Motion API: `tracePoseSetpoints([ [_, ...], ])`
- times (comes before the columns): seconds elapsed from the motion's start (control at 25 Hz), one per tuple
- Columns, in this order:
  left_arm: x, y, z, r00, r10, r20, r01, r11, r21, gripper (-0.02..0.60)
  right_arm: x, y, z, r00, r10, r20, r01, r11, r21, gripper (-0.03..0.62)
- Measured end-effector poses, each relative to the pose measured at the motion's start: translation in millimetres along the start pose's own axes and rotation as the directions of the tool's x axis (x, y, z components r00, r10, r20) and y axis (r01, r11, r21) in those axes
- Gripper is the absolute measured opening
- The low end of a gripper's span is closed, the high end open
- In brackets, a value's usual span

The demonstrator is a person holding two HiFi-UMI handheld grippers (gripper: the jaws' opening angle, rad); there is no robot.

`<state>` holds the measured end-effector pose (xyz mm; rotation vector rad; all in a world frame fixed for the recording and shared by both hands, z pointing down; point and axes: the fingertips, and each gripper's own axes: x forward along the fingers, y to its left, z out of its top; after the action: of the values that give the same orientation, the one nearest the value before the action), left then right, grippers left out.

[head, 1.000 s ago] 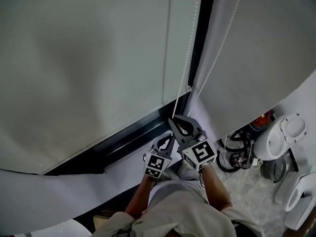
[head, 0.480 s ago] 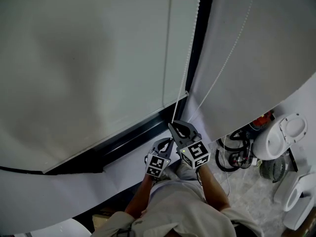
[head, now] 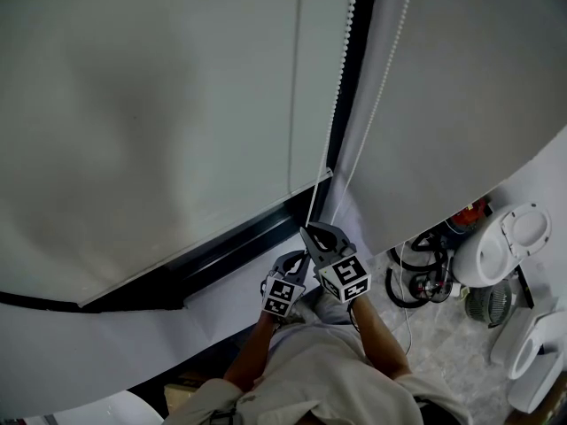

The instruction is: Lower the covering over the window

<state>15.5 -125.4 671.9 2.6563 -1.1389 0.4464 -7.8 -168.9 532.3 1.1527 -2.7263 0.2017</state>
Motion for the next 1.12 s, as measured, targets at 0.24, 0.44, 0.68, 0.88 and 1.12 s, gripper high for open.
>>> tracePoseSetpoints([
  [0.24,-5,-2,7,1.000,0.014,0.017,-0.014,1.000,-0.015,0.021,-3,3,7,1.000,-0.015,0.002,0.015,0.997,-0.071,0.008],
  [0.44,-12,2,9,0.998,0.043,0.053,-0.041,0.998,-0.037,0.021,-7,6,14,0.999,-0.038,0.017,0.040,0.991,-0.127,0.065],
  [0.68,-33,7,49,0.987,0.067,0.145,-0.059,0.997,-0.056,0.100,-25,3,19,0.994,-0.095,0.045,0.101,0.983,-0.156,0.089],
  [0.88,-56,14,78,0.971,0.095,0.217,-0.089,0.995,-0.034,0.100,-40,-1,12,0.986,-0.156,0.051,0.162,0.975,-0.154,0.074],
  [1.12,-77,12,117,0.956,0.085,0.280,-0.089,0.996,0.000,0.100,-51,0,9,0.978,-0.196,0.063,0.203,0.970,-0.131,0.075],
])
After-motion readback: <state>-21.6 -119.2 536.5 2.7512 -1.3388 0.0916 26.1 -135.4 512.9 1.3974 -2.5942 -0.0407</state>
